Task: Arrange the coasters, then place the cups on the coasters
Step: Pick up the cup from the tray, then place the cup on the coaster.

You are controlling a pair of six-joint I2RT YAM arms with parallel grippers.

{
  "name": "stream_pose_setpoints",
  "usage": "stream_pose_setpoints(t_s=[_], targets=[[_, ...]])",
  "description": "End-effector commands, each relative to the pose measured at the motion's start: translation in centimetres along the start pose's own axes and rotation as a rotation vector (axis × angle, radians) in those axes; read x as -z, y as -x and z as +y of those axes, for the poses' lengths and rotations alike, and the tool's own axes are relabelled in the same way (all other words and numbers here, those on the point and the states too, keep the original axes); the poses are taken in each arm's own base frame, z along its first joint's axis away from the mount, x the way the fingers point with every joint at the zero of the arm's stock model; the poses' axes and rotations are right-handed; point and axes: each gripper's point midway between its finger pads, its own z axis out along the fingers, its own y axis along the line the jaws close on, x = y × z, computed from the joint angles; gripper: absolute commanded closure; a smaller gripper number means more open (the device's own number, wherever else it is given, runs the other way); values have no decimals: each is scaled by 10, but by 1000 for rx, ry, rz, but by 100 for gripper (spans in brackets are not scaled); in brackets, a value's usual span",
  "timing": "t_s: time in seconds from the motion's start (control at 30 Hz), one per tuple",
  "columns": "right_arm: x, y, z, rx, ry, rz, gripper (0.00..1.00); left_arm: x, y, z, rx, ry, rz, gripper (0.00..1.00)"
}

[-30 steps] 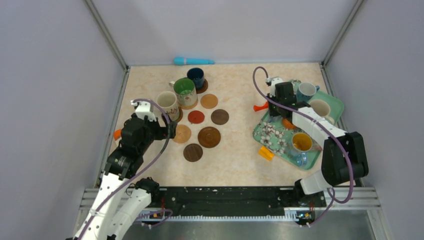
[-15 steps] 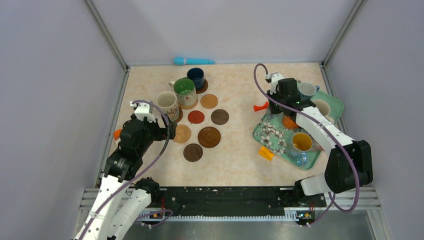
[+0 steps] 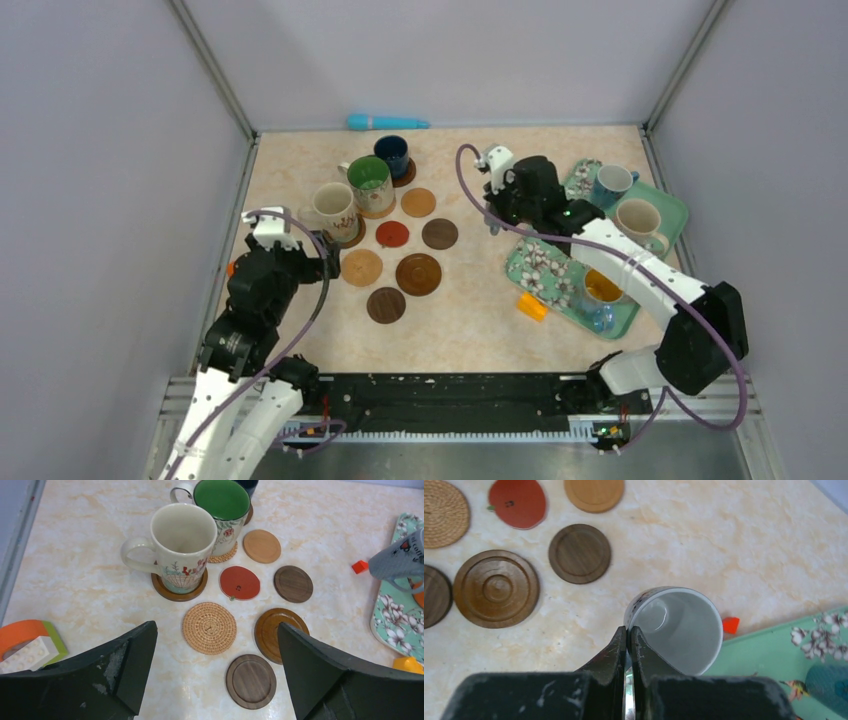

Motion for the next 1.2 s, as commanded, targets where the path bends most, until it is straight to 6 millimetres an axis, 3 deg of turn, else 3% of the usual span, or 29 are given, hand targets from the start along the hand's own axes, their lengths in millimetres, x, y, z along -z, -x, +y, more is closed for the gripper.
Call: stream_pose_setpoints(t_s=[0.0,0.17,0.27,0.5,0.63,0.83,1.17], targets=[[2,79,33,135,68,-228,100,9,23,13,8,74,-103,5],[-16,97,90,277,185,-265,100,21,32,27,31,150,-141,5],[-29,100,128,451,232,-284,100,26,35,32,46,178,-154,6],[-62,107,174,607,352,-316,100,32,39,38,62,208,-174,6],[-78,108,191,683,430,-320,100,33,40,38,67,209,-182,6],[-102,102,199,751,471,-263,100,35,41,40,72,217,-188,7],[-119,101,210,796,521,-262,100,35,41,41,75,222,-191,7]])
